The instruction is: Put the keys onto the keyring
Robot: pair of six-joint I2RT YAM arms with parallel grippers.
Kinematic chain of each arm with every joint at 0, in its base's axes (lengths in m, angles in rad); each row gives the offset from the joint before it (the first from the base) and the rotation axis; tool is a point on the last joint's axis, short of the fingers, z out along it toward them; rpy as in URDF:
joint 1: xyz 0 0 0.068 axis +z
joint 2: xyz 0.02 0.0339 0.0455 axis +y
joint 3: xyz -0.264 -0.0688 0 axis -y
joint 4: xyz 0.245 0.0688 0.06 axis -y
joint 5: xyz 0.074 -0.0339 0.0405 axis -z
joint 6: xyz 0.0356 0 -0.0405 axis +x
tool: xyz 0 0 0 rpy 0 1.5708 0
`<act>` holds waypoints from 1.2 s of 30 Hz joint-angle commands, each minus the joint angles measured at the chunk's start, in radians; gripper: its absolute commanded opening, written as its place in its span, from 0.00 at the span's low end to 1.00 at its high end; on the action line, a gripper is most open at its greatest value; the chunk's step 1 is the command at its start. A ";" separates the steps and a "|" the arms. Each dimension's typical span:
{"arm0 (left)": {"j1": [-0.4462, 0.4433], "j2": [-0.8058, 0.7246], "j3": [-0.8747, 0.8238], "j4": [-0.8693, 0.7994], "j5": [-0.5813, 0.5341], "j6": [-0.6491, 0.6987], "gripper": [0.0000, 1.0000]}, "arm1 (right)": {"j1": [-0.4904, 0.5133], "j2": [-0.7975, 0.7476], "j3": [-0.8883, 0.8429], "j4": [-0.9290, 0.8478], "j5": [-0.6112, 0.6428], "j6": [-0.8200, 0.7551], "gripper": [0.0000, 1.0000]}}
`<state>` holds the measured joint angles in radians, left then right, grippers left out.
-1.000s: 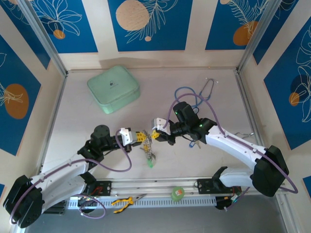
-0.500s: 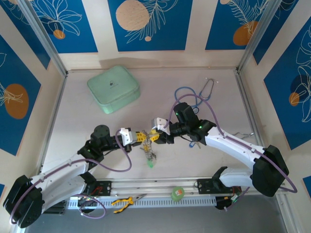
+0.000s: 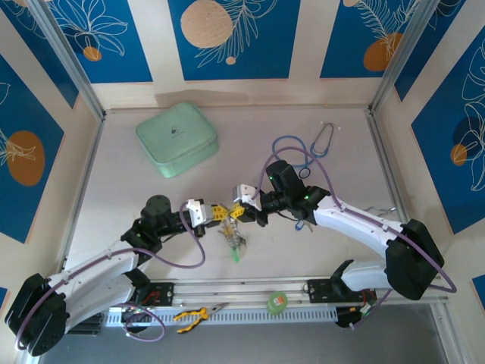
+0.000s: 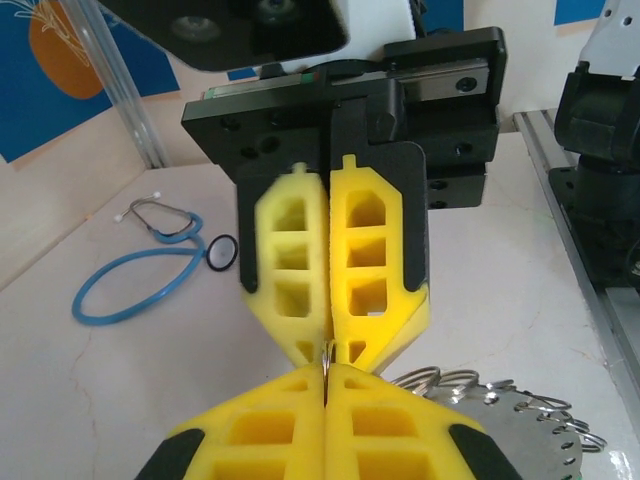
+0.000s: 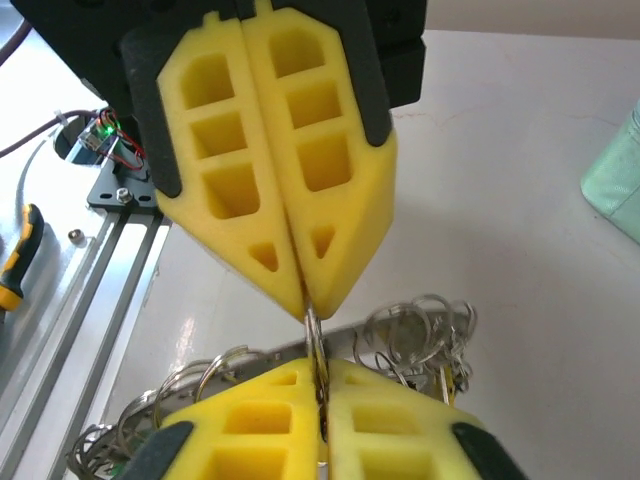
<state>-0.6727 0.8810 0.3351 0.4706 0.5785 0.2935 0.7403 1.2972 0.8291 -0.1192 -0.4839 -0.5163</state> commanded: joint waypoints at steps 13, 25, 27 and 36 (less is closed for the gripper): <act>-0.010 -0.024 0.088 -0.194 -0.015 0.109 0.28 | 0.050 0.016 0.167 -0.274 0.079 -0.144 0.00; -0.011 -0.016 0.137 -0.294 0.004 0.161 0.00 | 0.097 0.023 0.251 -0.353 0.174 -0.184 0.05; -0.011 -0.028 0.119 -0.259 0.002 0.147 0.00 | 0.083 0.006 0.225 -0.329 0.179 -0.166 0.20; -0.010 -0.043 -0.026 0.103 0.001 -0.002 0.00 | 0.051 -0.031 0.119 -0.248 0.095 -0.077 0.29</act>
<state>-0.6773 0.8478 0.3286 0.3988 0.5674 0.3447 0.7879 1.2793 0.9707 -0.4023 -0.3283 -0.6353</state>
